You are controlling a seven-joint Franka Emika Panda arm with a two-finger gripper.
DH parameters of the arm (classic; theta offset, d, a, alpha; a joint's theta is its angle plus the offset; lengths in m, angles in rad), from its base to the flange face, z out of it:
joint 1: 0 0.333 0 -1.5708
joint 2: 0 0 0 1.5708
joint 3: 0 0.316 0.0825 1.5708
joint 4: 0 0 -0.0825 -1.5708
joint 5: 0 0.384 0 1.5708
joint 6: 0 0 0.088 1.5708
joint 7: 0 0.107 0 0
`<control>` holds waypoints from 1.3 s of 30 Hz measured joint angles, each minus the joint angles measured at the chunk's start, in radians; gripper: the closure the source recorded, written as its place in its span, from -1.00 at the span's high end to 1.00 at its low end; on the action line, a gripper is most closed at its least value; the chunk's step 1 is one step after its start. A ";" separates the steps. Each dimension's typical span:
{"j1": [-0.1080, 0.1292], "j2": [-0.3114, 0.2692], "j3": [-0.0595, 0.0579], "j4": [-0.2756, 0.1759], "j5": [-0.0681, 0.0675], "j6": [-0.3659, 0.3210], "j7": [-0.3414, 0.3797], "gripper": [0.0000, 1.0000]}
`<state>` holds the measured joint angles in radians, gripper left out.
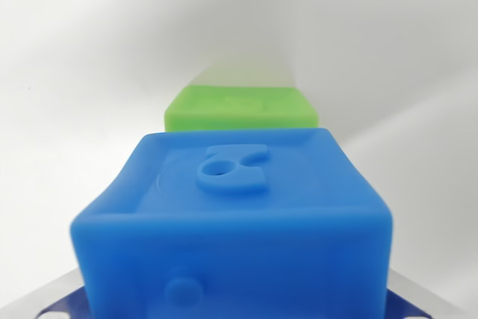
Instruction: Stack cube
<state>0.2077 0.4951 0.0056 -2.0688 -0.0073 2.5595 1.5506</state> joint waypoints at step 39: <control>0.000 0.040 0.000 0.007 0.000 0.035 0.000 1.00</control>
<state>0.2077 0.5355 0.0056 -2.0621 -0.0073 2.5944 1.5506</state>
